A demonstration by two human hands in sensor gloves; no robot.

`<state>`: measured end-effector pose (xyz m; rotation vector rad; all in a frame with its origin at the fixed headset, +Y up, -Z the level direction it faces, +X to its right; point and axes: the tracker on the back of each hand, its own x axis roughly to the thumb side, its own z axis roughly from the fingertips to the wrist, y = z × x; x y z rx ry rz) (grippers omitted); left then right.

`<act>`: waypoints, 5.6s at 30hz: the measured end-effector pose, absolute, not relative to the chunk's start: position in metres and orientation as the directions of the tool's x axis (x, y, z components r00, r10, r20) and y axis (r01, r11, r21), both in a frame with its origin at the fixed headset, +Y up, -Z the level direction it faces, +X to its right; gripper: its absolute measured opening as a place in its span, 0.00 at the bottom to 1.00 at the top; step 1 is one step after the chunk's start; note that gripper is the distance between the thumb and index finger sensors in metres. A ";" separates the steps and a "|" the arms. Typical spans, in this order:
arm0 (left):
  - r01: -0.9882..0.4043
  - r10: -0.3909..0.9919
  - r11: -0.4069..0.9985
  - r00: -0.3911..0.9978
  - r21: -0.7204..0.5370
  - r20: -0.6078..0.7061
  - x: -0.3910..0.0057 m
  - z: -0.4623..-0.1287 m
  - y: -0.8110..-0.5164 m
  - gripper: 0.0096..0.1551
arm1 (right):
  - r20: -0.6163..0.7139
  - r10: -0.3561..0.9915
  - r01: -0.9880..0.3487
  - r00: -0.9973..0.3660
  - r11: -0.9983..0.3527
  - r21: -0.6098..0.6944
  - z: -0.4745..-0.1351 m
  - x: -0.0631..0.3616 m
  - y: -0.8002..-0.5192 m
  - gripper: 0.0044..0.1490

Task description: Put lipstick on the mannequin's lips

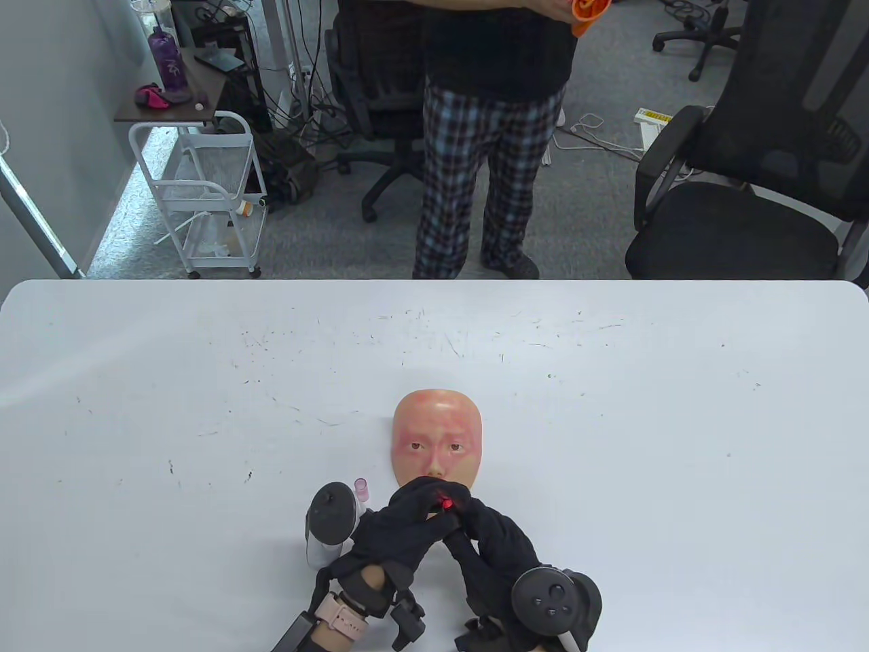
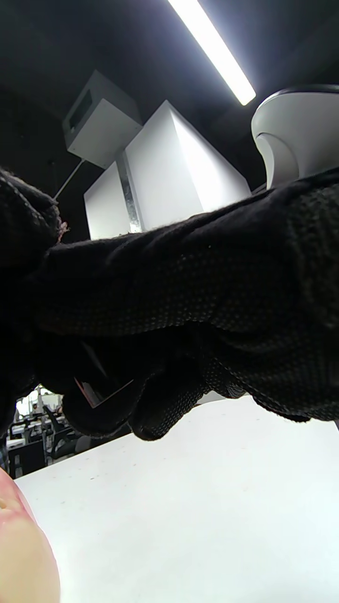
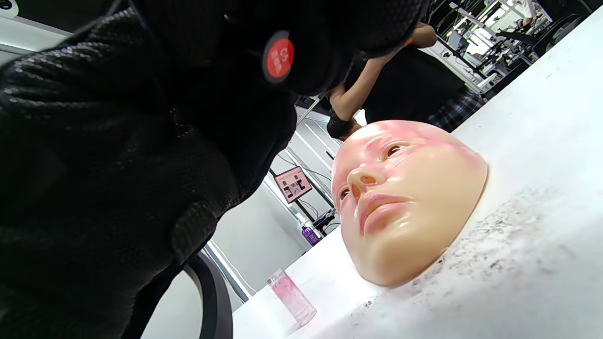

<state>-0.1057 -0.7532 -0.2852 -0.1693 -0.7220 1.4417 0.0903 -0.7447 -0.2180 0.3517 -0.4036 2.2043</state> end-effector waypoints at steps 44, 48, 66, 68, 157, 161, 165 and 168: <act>-0.430 0.565 0.789 0.789 -0.438 0.242 -0.097 -0.429 -0.734 0.45 | 0.245 -0.070 0.014 -0.967 -0.975 -0.221 -0.250 0.033 -0.760 0.33; -0.447 0.585 0.774 0.776 -0.448 0.236 -0.099 -0.429 -0.736 0.45 | 0.235 -0.150 0.106 -0.960 -0.976 -0.189 -0.254 0.023 -0.763 0.33; -0.429 0.567 0.782 0.791 -0.452 0.229 -0.097 -0.429 -0.736 0.45 | 0.196 -0.210 0.154 -0.958 -0.951 -0.268 -0.250 0.023 -0.763 0.34; -0.430 0.567 0.782 0.791 -0.451 0.229 -0.097 -0.428 -0.736 0.45 | 0.186 -0.201 0.144 -0.962 -0.949 -0.279 -0.250 0.025 -0.763 0.34; -0.431 0.570 0.778 0.790 -0.457 0.226 -0.098 -0.427 -0.737 0.45 | 0.222 -0.090 0.052 -0.971 -0.984 -0.170 -0.254 0.029 -0.762 0.33; -0.430 0.569 0.779 0.790 -0.457 0.228 -0.098 -0.427 -0.737 0.45 | 0.229 -0.090 0.063 -0.969 -0.991 -0.119 -0.257 0.022 -0.764 0.33; -0.428 0.567 0.780 0.792 -0.456 0.227 -0.098 -0.428 -0.737 0.45 | 0.188 -0.041 -0.001 -0.981 -0.976 -0.217 -0.252 0.037 -0.760 0.33; -0.428 0.568 0.778 0.791 -0.460 0.225 -0.098 -0.428 -0.737 0.45 | 0.127 0.005 -0.028 -0.992 -0.984 -0.174 -0.254 0.046 -0.761 0.33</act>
